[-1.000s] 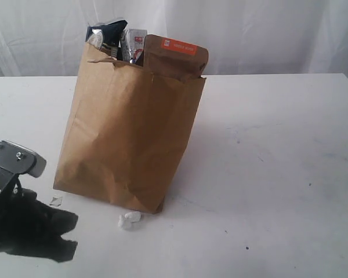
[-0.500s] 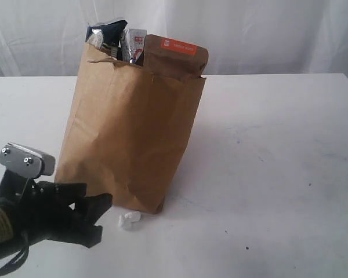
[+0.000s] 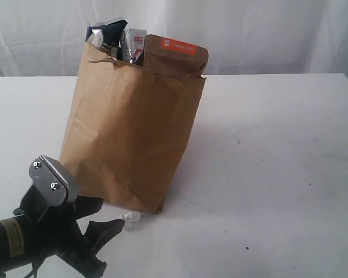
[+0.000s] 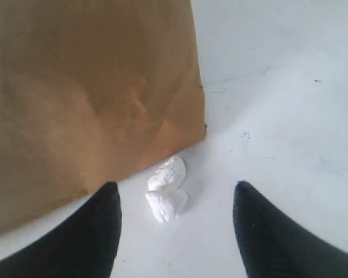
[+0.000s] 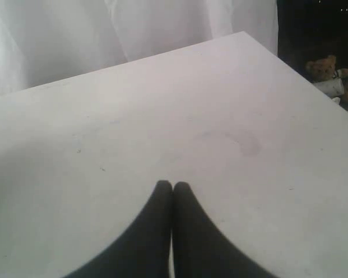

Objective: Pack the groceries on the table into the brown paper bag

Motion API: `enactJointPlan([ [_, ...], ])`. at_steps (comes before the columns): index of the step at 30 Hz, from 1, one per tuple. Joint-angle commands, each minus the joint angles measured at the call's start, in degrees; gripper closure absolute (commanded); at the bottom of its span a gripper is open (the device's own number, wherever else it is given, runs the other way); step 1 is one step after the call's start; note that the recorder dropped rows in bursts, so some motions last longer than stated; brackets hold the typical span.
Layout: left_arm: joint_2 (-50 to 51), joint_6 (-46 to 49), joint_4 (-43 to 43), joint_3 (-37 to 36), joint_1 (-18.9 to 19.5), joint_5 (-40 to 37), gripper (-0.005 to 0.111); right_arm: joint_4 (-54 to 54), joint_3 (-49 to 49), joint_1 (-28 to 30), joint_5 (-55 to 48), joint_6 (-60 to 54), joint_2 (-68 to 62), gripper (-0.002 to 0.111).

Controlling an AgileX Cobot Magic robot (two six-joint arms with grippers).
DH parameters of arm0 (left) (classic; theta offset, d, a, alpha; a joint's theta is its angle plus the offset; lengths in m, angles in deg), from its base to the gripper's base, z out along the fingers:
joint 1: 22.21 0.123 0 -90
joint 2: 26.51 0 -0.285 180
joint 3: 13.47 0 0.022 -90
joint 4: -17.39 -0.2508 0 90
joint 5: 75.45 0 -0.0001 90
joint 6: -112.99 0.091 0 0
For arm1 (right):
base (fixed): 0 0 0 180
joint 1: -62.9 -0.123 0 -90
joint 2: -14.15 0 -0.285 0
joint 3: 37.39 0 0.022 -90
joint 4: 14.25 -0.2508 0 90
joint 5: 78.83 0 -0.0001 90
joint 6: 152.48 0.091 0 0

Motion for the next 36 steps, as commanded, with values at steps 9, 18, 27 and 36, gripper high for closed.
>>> enactJointPlan([
  [9,9.8,7.0,-5.7,5.2,0.1,1.7,0.047,-0.2,-0.3,-0.2,0.3,-0.1,-0.1,0.108],
  [18,12.8,15.9,-5.6,5.7,0.1,-1.5,0.047,-0.2,-0.3,-0.2,0.3,-0.1,-0.1,0.108],
  [27,12.8,15.7,-4.2,5.7,0.1,-0.4,0.059,-0.2,-0.3,-0.2,0.3,-0.1,-0.1,0.108],
  [36,12.8,9.4,-2.7,5.7,0.1,0.4,0.107,-0.2,-0.3,-0.2,0.3,-0.1,-0.1,0.108],
])
